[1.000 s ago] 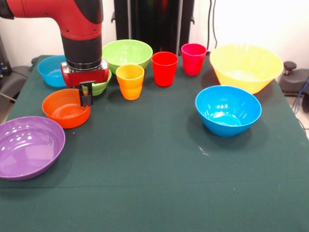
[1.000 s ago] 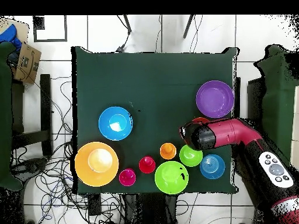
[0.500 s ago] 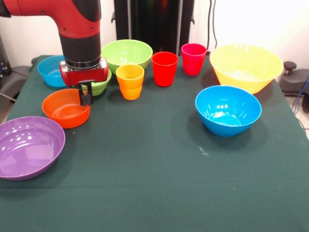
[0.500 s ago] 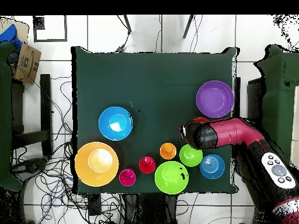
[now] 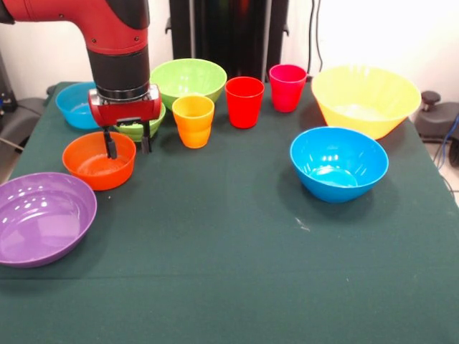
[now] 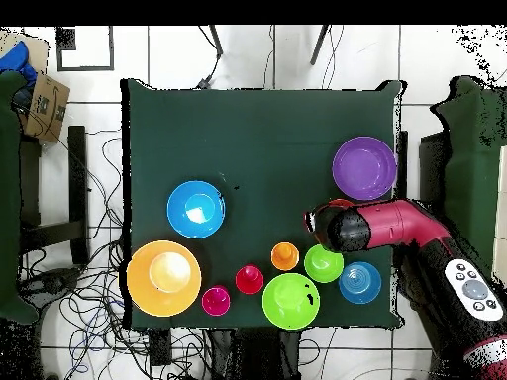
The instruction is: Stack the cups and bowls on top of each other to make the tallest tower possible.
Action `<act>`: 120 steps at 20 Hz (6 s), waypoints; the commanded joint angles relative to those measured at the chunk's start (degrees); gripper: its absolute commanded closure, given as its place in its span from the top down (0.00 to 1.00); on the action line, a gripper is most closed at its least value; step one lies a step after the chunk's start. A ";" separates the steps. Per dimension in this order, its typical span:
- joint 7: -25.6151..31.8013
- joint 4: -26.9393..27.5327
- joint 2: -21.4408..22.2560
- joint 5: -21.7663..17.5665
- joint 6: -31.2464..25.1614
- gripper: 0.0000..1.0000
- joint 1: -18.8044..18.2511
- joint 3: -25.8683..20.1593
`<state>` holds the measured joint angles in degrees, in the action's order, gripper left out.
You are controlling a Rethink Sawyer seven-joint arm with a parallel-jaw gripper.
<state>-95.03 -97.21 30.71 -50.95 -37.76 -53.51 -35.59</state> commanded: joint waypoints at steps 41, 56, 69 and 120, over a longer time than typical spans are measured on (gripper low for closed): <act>-1.73 2.38 -4.79 -2.42 7.29 0.00 5.06 9.35; -14.19 -1.37 -2.95 6.91 11.33 0.00 14.15 11.27; -26.01 -0.09 -3.08 10.01 15.41 0.00 28.97 22.26; -22.01 8.82 -3.40 17.20 10.28 0.00 38.21 23.17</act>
<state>-114.82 -94.46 28.81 -34.98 -23.66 -15.98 -12.53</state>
